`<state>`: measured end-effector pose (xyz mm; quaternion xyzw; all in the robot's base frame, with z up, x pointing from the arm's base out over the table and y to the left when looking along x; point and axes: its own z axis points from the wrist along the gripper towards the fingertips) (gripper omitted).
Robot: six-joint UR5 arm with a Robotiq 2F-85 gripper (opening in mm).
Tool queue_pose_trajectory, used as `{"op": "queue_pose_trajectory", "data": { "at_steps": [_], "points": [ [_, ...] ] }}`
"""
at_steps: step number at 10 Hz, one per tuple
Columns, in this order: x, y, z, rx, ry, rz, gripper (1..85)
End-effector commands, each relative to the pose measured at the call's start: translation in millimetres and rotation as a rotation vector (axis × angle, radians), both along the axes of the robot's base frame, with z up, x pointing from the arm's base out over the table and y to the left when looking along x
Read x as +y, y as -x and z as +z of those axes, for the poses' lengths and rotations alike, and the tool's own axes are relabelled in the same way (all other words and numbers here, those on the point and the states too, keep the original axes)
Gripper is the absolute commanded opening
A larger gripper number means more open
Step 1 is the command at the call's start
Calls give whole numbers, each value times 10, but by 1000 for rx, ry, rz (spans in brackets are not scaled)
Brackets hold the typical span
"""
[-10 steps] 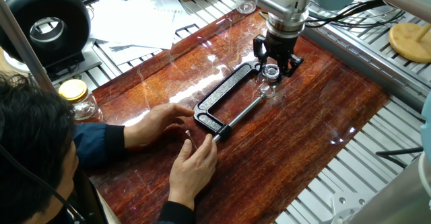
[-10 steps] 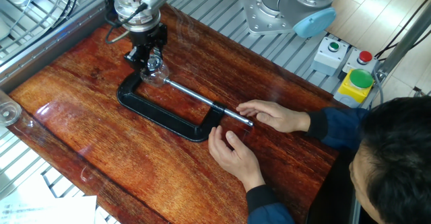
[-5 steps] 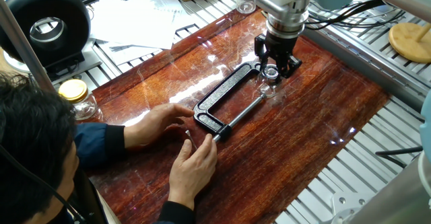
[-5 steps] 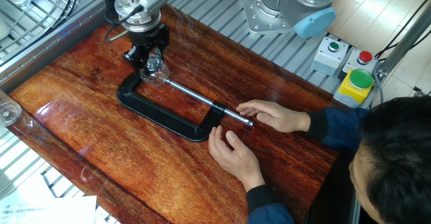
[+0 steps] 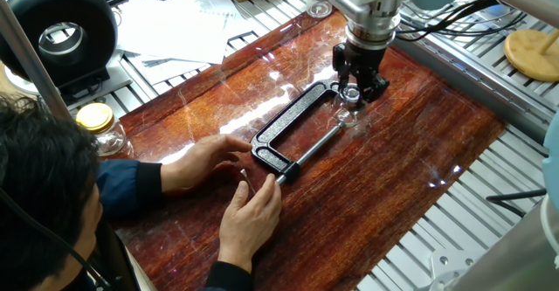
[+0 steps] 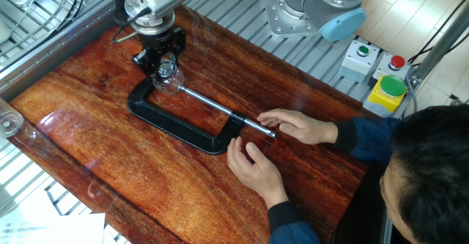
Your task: Screw the lid onto the jar
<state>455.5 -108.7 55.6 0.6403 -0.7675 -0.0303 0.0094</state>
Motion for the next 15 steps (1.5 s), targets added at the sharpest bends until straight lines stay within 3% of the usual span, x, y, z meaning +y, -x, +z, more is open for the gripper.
{"op": "queue_pose_trajectory", "data": {
  "at_steps": [1, 2, 5, 6, 8, 12, 14, 15],
  "points": [
    [-27, -16, -37, 2, 6, -106, 410],
    [-143, -52, 17, -7, 34, -136, 410],
    [-163, -134, 34, -6, -4, -245, 420],
    [-142, -180, -3, -18, -12, -289, 423],
    [-142, -222, -67, -64, 22, -337, 423],
    [-247, -300, 3, -106, 59, -323, 640],
    [-199, -418, -78, -142, 32, -349, 750],
    [-214, -420, -90, -145, 34, -358, 767]
  ]
}}
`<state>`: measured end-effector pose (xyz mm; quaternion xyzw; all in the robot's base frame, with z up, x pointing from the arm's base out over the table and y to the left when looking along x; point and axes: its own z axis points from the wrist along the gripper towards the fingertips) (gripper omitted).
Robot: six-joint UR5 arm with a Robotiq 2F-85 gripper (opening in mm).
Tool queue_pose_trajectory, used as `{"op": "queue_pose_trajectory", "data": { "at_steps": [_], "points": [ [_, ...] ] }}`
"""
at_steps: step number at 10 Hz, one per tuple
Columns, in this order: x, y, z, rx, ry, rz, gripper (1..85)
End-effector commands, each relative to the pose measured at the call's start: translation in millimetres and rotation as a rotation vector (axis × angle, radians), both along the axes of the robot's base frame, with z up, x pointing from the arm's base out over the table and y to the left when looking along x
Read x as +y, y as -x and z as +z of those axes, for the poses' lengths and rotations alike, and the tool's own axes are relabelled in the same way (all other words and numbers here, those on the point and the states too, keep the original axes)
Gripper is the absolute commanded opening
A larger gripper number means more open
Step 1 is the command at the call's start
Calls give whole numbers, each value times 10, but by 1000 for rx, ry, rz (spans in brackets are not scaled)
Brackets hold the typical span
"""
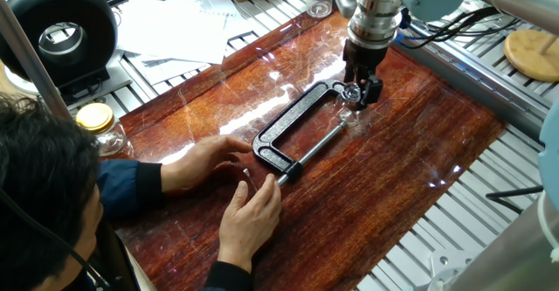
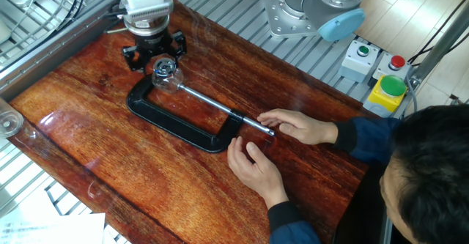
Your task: Screw the lid onto the jar
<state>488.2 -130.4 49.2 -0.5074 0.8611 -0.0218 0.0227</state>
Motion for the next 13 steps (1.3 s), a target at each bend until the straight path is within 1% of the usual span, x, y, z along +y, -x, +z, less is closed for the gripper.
{"op": "queue_pose_trajectory", "data": {
  "at_steps": [1, 2, 3, 5, 7, 8, 9, 10, 11, 12, 13],
  "points": [
    [8, -68, -33, -36, -18, -35, 780],
    [31, -47, -21, -26, -33, -23, 827],
    [39, -1, -13, -8, -39, -26, 837],
    [50, 173, -7, 60, -42, -28, 837],
    [94, 305, 71, 112, -48, -24, 843],
    [135, 407, 102, 151, -61, -31, 850],
    [177, 470, 121, 176, -76, -34, 850],
    [209, 497, 138, 186, -87, -22, 850],
    [215, 478, 158, 180, -86, 30, 850],
    [180, 430, 179, 167, -66, 102, 850],
    [164, 350, 198, 141, -52, 168, 850]
  ]
}}
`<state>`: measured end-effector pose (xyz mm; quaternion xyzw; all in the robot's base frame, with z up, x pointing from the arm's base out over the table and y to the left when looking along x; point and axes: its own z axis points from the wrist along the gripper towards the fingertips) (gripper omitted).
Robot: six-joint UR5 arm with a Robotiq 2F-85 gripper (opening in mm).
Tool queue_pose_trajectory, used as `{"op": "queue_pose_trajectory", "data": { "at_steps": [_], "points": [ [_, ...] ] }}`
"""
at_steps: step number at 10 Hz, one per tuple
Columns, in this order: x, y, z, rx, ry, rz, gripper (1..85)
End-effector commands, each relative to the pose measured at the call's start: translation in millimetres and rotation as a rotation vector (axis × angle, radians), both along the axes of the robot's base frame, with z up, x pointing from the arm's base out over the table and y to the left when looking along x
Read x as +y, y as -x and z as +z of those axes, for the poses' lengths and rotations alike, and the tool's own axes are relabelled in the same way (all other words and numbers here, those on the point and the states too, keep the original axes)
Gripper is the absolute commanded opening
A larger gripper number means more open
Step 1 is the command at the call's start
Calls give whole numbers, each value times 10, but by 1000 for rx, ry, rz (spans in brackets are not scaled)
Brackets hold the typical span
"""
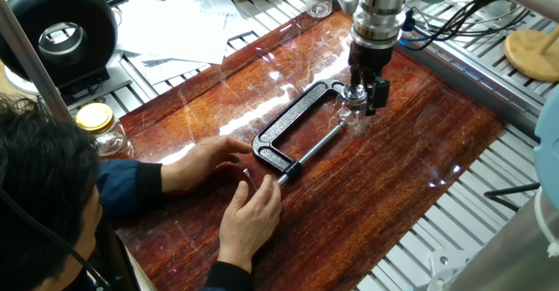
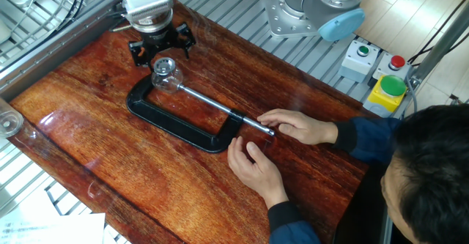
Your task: Screw the lid onto the jar
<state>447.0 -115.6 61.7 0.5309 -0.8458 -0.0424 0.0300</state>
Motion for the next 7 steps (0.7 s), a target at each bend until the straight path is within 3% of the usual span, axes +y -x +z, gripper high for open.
{"op": "queue_pose_trajectory", "data": {
  "at_steps": [1, 5, 7],
  "points": [
    [11, -116, 72, -39, -5, 150, 850],
    [-10, -207, 62, -75, 4, 184, 850],
    [-37, -272, 59, -101, 14, 258, 850]
  ]
}}
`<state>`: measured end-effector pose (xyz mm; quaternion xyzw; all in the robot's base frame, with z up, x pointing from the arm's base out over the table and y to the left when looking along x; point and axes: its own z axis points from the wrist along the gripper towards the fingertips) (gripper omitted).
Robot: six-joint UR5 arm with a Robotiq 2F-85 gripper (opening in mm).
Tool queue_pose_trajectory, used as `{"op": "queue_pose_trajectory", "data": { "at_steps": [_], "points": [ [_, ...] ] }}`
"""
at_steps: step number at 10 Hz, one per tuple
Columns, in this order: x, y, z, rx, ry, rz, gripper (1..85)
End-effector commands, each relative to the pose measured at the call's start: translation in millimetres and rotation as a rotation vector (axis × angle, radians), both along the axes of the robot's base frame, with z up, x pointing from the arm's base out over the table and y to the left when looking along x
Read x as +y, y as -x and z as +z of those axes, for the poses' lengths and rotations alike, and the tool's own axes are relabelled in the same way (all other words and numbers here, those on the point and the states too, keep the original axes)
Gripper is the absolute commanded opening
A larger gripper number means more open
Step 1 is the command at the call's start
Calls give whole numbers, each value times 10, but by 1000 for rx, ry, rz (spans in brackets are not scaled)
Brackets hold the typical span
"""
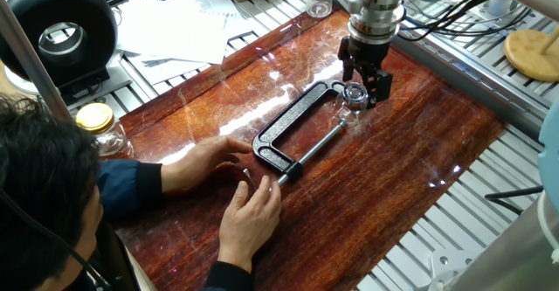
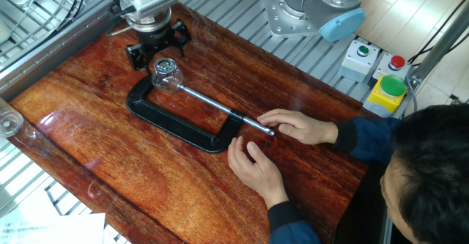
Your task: Screw the lid onto the jar
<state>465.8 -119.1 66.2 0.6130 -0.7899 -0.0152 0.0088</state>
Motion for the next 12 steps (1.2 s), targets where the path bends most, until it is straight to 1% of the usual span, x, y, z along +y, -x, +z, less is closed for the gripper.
{"op": "queue_pose_trajectory", "data": {
  "at_steps": [1, 3, 5, 7, 8, 10, 12],
  "points": [
    [-7, -90, 13, -36, 0, 66, 840],
    [-9, -113, -11, -42, 0, 67, 820],
    [12, -142, -54, -48, -9, 56, 773],
    [6, -154, -90, -50, -7, 55, 767],
    [4, -154, -88, -49, -7, 53, 740],
    [-19, -138, -68, -44, 2, 23, 617],
    [-38, -124, -54, -41, 10, 5, 530]
  ]
}}
